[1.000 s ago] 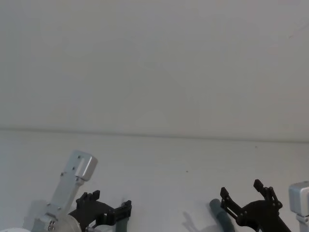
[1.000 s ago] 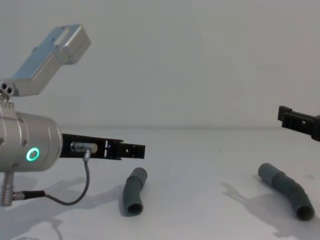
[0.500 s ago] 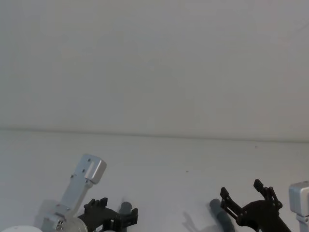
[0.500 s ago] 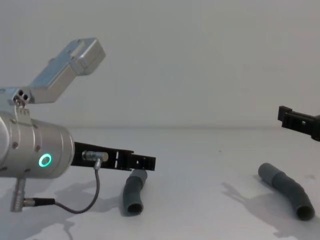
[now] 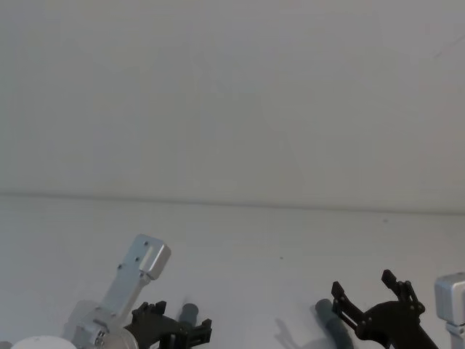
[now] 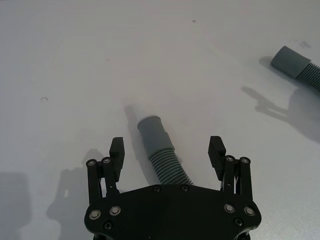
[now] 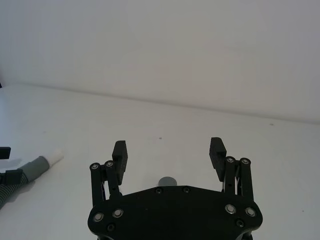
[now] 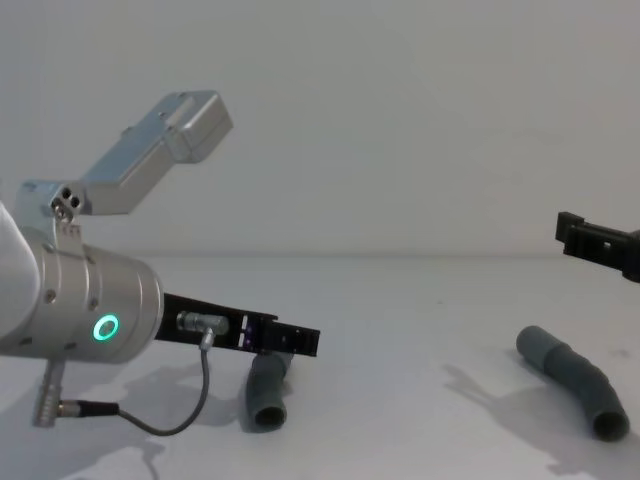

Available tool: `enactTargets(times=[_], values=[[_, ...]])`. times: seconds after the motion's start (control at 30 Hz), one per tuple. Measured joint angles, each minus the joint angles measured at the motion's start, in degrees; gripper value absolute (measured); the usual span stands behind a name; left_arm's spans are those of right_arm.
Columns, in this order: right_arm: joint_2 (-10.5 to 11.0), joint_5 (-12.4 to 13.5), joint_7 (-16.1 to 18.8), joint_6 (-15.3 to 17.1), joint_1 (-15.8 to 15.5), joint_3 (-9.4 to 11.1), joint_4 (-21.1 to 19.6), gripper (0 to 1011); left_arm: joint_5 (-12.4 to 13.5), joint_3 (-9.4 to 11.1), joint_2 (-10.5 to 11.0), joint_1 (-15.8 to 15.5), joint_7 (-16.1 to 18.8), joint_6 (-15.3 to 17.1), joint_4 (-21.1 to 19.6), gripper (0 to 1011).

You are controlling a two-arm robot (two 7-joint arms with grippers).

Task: Use both hands to pick up one end of the pipe from the table, align the ends, and insert them.

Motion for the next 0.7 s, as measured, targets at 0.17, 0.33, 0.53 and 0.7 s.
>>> enactTargets(times=[0.17,0.33,0.53,0.7], values=[[0.0,0.0,0.0,0.0,0.0,0.0,0.0,1000,0.64,0.38,-0.11,-0.4,-0.01,0.34,0.43,1001],[0.0,0.0,0.0,0.0,0.0,0.0,0.0,1000,1.41,0.85,-0.31,-0.93,0.06,0.76,1.01,1001],[0.0,0.0,0.0,0.0,0.0,0.0,0.0,1000,2.19,1.28,-0.64,-1.31,0.23,1.01,1.6,1001],[0.0,0.0,0.0,0.0,0.0,0.0,0.0,1000,2.82,1.6,-1.06,-1.59,0.47,1.04,2.29,1001]])
